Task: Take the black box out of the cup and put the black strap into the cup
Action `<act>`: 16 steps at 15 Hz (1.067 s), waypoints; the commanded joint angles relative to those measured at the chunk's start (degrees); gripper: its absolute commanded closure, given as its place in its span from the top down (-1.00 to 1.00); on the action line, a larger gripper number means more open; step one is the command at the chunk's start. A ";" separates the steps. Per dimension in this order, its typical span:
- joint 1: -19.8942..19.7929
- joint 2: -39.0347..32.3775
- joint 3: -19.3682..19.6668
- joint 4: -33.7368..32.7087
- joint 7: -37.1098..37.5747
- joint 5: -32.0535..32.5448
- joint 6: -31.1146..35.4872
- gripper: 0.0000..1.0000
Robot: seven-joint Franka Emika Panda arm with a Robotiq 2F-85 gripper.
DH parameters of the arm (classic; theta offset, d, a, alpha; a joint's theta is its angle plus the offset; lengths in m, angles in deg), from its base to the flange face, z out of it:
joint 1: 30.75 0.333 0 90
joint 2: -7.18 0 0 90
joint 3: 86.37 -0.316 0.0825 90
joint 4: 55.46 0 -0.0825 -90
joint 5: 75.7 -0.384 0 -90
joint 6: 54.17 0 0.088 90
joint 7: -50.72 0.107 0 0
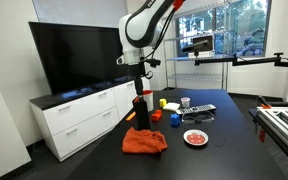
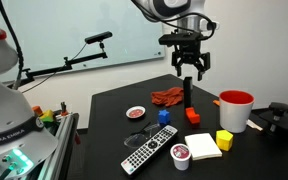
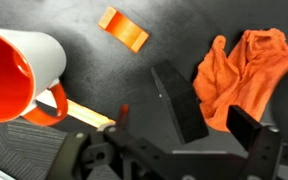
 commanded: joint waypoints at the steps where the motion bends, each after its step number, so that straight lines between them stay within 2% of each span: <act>1: -0.84 2.32 -1.27 3.92 -1.86 0.26 5.62 1.00; 7: -0.57 2.19 -2.09 6.16 -1.54 0.83 7.85 1.00; 8: -0.56 2.06 -2.18 6.38 -1.55 0.86 8.15 0.50; 9: -0.53 2.09 -2.21 6.49 -1.51 0.97 8.11 0.48; 10: -0.54 2.03 -2.26 6.56 -1.57 1.01 8.09 0.36; 16: -0.57 1.94 -2.23 6.92 -1.71 1.24 8.07 -0.60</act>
